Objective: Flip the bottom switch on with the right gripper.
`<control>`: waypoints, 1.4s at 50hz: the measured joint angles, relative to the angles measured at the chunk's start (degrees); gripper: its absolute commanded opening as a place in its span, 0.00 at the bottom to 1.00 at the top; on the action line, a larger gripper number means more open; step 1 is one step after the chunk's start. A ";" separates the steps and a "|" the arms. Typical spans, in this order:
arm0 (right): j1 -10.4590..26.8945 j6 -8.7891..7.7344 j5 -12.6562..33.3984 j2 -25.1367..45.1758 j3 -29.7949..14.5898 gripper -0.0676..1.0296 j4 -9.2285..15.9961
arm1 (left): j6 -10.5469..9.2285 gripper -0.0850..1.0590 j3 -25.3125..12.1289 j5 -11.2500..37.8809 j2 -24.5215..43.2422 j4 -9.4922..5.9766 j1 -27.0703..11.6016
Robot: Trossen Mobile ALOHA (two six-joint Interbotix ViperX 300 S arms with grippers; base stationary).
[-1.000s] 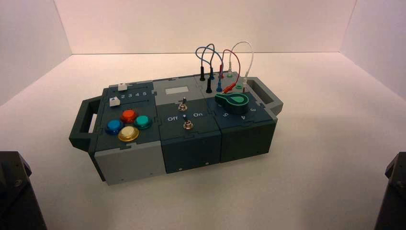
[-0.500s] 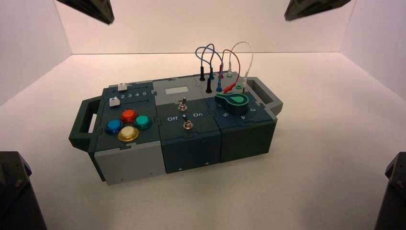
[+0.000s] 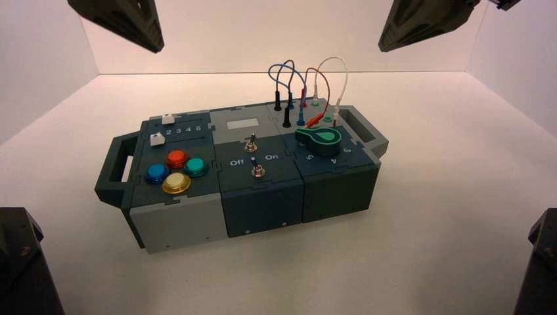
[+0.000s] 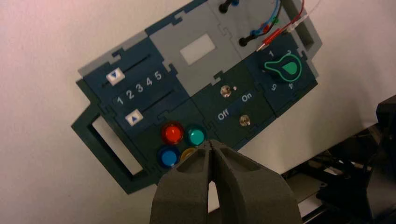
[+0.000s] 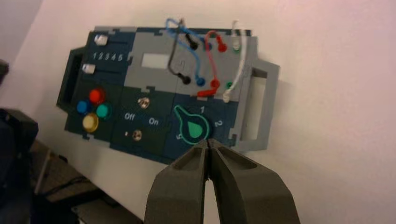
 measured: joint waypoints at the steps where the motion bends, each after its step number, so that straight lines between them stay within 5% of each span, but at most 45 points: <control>1: 0.79 0.00 0.09 0.35 -0.18 0.04 0.00 | -0.35 0.05 0.09 0.00 0.00 0.00 0.00; 34: 12.22 0.62 2.20 3.96 -2.55 0.04 1.23 | -8.88 0.05 6.42 2.37 -6.94 0.26 0.09; 49: 16.35 0.62 2.20 4.92 -3.87 0.04 3.60 | -9.14 0.05 8.96 3.52 -7.03 0.44 2.81; 70: 20.92 0.62 2.20 11.78 -6.77 0.04 3.96 | -8.96 0.05 10.37 5.36 -1.67 2.02 11.95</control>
